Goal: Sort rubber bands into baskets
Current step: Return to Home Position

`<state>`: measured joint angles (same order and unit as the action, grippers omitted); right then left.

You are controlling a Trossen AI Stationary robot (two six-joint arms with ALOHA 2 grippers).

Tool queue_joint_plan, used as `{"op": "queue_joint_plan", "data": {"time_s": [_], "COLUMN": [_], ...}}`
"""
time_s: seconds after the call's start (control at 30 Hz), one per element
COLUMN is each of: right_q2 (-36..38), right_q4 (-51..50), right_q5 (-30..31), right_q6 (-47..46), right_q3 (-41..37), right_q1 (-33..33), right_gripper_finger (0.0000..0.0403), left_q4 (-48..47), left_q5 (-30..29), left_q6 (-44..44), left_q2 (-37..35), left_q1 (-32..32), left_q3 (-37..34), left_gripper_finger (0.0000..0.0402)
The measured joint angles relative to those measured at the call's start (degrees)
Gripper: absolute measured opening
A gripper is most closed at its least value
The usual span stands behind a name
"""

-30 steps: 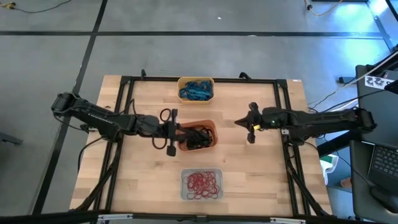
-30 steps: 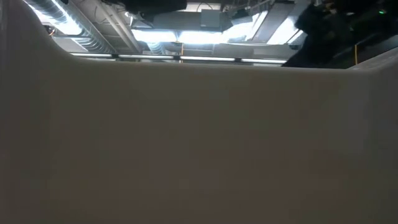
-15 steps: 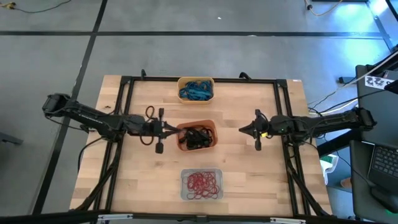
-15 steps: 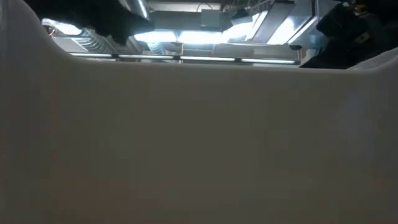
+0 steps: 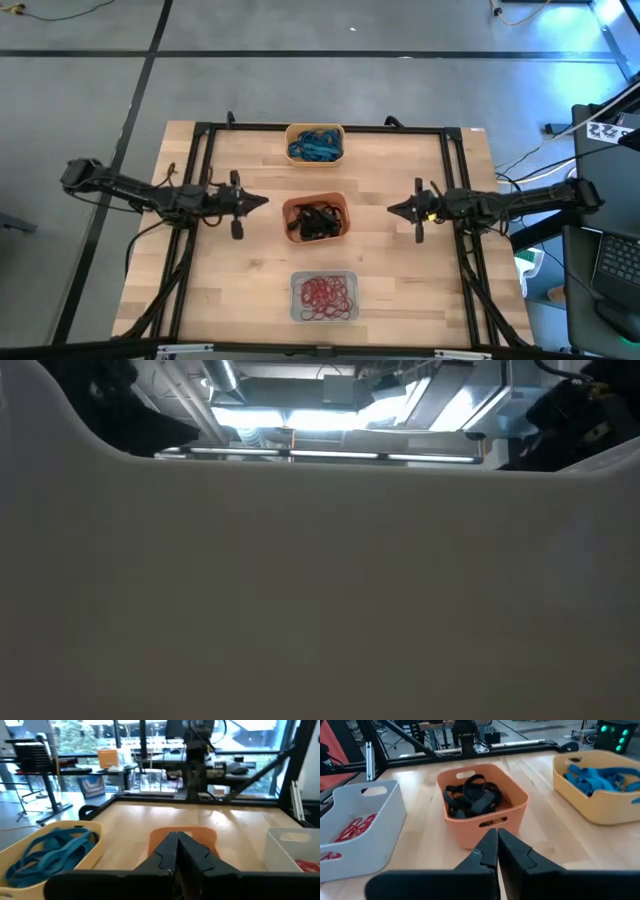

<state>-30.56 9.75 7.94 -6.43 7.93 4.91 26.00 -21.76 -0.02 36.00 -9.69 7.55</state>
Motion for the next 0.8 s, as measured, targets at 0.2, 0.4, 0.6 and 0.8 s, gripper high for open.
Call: {"op": "queue_joint_plan", "data": {"time_s": [0.2, 0.4, 0.6, 0.8], "right_q2": [2.1, 5.4, 10.3, 16.0], "right_q4": [1.0, 0.9, 0.6, -1.6], "right_q5": [-0.5, -1.6, -7.9, -4.7], "right_q6": [-1.7, -2.3, -2.2, -0.9], "right_q3": [-3.2, -5.1, -6.7, -7.2], "right_q1": [0.0, 0.0, 0.0, 0.0], "right_gripper_finger": [0.0014, 0.0014, 0.0014, 0.0014], "left_q4": [-1.4, -10.7, -17.8, -22.9], "left_q5": [-0.4, -0.4, -0.1, 0.0], "left_q6": [-1.5, -3.2, -3.3, -3.5], "left_q2": [-8.0, -15.0, -21.5, -28.1], "left_q1": [0.0, 0.0, 0.0, -0.1], "left_q3": [-4.3, -4.8, -4.8, -4.8], "left_gripper_finger": [0.0003, 0.0002, 0.0005, 0.0004]}}
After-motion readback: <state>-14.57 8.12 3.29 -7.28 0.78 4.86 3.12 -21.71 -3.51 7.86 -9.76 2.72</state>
